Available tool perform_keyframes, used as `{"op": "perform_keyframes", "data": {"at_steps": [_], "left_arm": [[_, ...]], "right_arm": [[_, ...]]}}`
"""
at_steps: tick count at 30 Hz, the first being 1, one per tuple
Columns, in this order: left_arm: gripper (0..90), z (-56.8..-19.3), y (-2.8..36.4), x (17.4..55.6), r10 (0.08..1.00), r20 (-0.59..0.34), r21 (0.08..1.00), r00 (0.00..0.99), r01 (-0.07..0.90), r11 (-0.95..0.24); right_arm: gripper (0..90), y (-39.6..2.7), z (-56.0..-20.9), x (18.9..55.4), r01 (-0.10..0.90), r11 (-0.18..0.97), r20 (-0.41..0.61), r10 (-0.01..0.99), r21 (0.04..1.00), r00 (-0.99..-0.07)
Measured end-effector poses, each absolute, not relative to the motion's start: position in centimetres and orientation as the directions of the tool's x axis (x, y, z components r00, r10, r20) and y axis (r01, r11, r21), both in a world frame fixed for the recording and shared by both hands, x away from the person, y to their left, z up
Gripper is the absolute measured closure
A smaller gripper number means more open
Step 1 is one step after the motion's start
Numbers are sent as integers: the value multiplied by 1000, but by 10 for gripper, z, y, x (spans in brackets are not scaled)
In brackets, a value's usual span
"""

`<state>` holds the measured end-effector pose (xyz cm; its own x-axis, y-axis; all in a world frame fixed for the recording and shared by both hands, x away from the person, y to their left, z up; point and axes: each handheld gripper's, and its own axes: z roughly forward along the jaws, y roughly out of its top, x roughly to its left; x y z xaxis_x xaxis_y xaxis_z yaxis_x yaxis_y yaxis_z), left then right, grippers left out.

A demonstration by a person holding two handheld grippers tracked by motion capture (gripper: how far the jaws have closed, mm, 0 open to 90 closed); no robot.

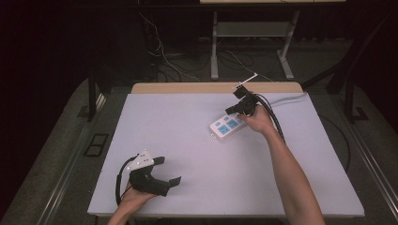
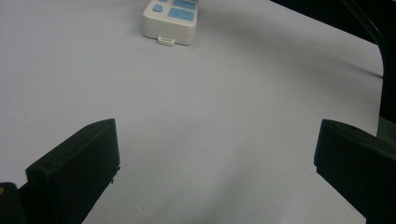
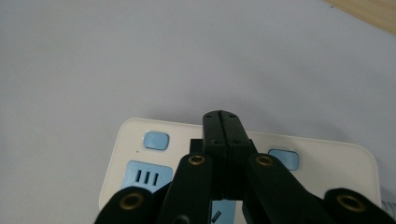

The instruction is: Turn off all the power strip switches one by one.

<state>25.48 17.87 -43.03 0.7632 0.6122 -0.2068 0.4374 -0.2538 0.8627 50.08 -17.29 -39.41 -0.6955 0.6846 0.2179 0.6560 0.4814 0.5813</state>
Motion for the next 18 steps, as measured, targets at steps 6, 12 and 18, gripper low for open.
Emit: {"op": "perform_keyframes", "data": {"at_steps": [6,12,18], "left_arm": [[0,-430,179,254,612,-207,864,763,436,-252],[0,-430,180,255,611,-210,865,764,436,-248],[0,-430,180,254,609,-208,864,766,436,-253]], "right_arm": [[900,-167,-401,502,660,499,213,684,562,-698],[900,-166,-409,503,670,505,217,687,544,-693],[900,-164,-411,503,663,507,207,687,551,-697]]}}
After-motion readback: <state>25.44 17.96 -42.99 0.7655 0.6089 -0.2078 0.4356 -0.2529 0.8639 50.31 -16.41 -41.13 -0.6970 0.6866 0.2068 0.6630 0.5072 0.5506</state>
